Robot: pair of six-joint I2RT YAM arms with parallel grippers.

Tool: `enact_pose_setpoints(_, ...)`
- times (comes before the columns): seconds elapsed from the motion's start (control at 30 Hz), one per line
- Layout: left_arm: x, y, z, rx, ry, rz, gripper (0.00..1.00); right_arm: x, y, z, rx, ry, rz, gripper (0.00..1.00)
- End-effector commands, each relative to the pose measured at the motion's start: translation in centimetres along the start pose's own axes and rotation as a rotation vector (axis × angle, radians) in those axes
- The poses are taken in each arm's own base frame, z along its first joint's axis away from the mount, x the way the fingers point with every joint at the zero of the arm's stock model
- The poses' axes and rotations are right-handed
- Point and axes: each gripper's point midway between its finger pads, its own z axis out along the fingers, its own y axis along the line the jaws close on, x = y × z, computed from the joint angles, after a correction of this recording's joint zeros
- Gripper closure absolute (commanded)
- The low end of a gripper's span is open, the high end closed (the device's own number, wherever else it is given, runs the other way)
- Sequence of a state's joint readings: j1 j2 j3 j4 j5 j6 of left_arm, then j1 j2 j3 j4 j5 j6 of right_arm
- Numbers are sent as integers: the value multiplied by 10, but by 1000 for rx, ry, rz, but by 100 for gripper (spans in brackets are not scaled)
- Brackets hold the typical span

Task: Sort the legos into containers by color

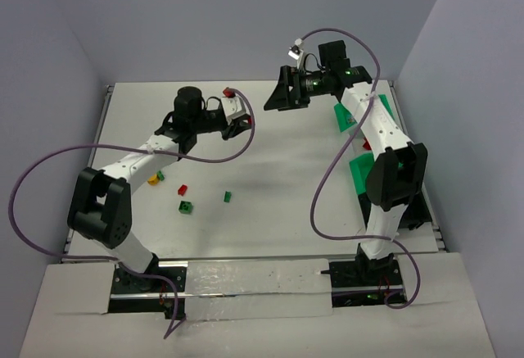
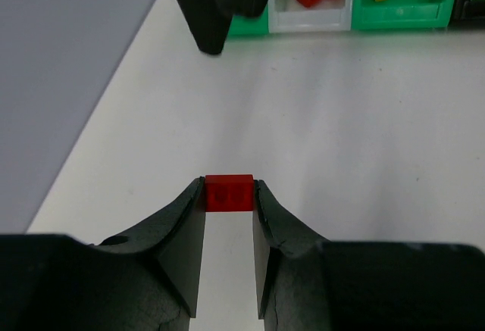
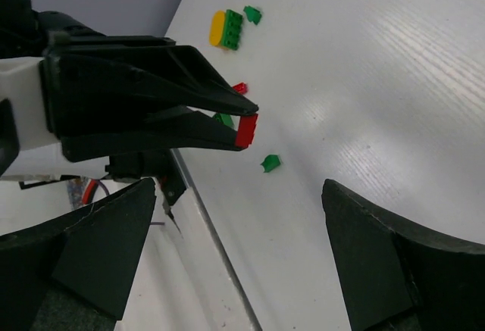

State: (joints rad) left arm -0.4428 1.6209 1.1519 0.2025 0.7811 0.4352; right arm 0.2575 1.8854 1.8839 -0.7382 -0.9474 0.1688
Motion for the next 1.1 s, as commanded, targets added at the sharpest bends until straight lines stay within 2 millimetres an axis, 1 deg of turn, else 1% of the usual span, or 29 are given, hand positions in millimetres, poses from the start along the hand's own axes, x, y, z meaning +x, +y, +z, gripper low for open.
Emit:
enact_pose_setpoints(0.0, -60, 10, -8, -55, -129, 171, 100, -10, 14, 8, -79, -8, -19, 5)
enact_pose_setpoints(0.23, -74, 8, -6, -52, -154, 183, 100, -9, 20, 20, -122, 14, -20, 12)
enact_pose_setpoints(0.37, -75, 6, -6, -48, -154, 183, 100, -12, 28, 22, -139, 13, -42, 18)
enact_pose_setpoints(0.5, -76, 6, -6, -48, -155, 182, 100, -8, 33, 26, -148, 24, -61, 23)
enact_pose_setpoints(0.6, -78, 5, -6, -49, -158, 182, 100, -6, 32, 28, -137, 29, -65, 26)
enact_pose_setpoints(0.8, -84, 5, -6, -50, -167, 179, 100, -5, 30, 32, -131, 36, -68, 38)
enact_pose_setpoints(0.9, -88, 8, -7, -65, -174, 170, 100, -3, 31, 33, -134, 43, -69, 42)
enact_pose_setpoints(1.07, -91, 13, -7, -91, -182, 158, 100, 0, 36, 35, -143, 52, -79, 44)
